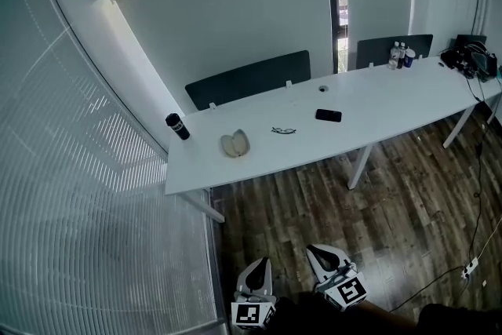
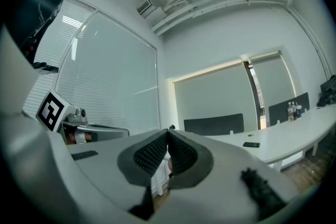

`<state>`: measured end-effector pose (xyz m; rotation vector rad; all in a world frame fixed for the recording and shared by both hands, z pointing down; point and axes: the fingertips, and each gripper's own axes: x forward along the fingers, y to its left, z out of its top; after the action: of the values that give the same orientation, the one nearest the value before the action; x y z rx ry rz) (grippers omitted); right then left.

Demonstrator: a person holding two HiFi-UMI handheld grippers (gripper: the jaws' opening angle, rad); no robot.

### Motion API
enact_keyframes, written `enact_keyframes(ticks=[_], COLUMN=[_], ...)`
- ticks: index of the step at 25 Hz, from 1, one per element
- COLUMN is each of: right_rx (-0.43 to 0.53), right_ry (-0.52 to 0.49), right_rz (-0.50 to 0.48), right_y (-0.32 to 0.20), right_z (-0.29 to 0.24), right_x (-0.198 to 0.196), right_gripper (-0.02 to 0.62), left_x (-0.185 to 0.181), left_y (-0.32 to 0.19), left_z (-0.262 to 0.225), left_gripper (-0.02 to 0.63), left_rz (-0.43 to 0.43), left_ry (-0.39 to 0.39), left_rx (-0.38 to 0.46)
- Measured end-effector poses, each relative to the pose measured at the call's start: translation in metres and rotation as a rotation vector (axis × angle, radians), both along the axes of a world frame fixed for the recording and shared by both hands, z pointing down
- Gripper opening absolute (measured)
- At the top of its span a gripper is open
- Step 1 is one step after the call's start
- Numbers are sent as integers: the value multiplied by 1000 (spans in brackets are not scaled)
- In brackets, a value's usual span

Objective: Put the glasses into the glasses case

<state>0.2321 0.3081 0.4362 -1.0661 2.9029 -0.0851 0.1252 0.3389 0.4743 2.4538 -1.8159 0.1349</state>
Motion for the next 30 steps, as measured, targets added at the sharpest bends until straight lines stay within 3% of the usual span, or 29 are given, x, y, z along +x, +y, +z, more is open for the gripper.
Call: enact_keyframes(ticks=[6, 11, 16, 24, 30], right_rx=[61, 91, 70, 77, 60], right_ry=[47, 91, 112, 137, 169], right_rz=[30, 12, 37, 50, 85], right_y=[-32, -41, -55, -63, -69], right_z=[-1, -10, -13, -17, -9], right_x=[7, -8, -20, -51, -72], right_gripper=[7, 8, 8, 8, 8], left_x=[10, -2, -15, -32, -51], left_y=[-29, -57, -77, -86, -92], left_z=[4, -4, -5, -5, 4], left_gripper=[8, 8, 8, 8, 8], left_rz=[12, 24, 38, 88, 132], left_ry=[44, 55, 42, 77, 109], left_rx=[-34, 15, 43, -18, 0])
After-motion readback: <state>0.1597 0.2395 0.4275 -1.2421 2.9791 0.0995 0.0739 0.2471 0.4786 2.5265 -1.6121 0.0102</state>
